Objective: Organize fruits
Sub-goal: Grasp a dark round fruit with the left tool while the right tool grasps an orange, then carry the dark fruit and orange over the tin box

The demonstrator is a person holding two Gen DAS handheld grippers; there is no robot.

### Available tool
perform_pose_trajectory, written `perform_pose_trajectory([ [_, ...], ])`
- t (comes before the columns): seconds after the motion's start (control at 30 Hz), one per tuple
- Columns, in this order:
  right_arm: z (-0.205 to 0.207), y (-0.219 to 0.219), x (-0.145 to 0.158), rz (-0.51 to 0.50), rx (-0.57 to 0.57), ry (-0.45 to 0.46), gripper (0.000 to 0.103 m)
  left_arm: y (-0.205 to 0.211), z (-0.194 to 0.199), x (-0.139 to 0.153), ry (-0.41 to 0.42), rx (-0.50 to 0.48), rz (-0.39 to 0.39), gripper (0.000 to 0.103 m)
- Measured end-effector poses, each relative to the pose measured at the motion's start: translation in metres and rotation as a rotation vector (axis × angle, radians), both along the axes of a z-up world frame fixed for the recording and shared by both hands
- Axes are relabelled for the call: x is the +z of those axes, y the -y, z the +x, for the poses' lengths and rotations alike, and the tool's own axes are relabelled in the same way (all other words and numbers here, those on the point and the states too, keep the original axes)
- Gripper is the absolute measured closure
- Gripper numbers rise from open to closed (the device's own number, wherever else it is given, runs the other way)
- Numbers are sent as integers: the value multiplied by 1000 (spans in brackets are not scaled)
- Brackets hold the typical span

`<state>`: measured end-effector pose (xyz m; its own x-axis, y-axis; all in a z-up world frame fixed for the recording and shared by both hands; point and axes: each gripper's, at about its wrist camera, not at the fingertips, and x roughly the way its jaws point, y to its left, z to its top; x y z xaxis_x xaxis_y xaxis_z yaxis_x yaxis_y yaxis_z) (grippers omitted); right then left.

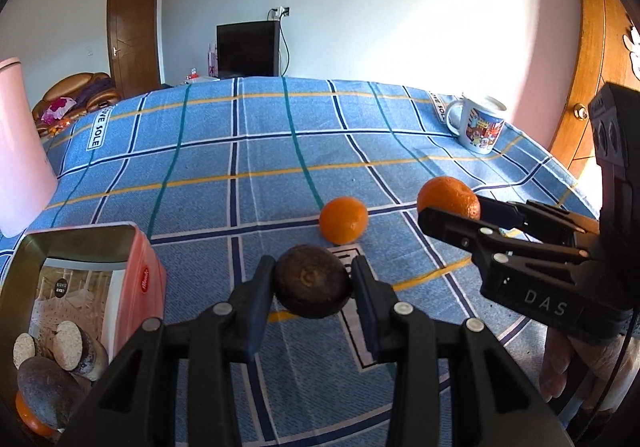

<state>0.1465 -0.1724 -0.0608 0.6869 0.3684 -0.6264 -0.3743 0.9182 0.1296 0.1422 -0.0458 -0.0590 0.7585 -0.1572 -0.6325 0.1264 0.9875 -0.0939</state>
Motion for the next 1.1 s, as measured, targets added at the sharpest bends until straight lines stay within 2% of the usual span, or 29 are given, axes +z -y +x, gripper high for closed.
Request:
perform_pose_trajectory([
  [0.3, -11, 3, 9, 15, 0, 82, 55, -5, -13, 8, 83, 35, 2, 63],
  [0.67, -26, 9, 18, 41, -10, 179, 55, -1, -27, 17, 174, 54, 42, 63],
  [1.1, -42, 12, 25, 60, -14, 270, 55, -2, -38, 21, 237, 71, 46, 63],
])
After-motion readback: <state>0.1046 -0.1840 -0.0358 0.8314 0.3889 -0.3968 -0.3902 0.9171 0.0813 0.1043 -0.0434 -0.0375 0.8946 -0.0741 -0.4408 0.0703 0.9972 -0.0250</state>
